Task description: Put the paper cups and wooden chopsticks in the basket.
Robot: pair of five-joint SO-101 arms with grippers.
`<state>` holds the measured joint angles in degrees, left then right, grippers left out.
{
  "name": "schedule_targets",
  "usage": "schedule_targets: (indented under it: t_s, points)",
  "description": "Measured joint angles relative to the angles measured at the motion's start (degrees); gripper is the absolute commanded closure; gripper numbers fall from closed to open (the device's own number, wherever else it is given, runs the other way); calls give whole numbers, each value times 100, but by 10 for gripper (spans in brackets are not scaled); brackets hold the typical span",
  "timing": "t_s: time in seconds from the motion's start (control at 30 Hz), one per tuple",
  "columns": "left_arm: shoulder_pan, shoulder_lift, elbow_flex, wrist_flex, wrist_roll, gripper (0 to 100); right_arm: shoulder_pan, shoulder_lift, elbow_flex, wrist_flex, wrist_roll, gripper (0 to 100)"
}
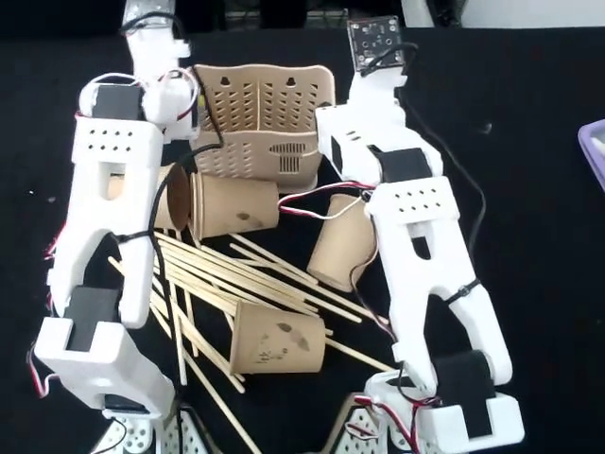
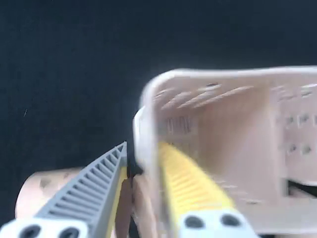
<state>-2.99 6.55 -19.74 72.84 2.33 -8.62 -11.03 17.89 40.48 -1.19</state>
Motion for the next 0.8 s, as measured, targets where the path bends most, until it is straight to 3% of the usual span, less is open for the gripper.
schedule_targets:
  t_s: [0.23,0.63,0.8]
  points:
    - [-70,0,-185,105,0,812,0,0,-53,53,0,763]
    - [-105,9,-1240,105,-9,811,-70,26,-2189,1626,9,765]
    - [-114,9,-1275,123,-9,811,-193,26,-2453,1820,9,765]
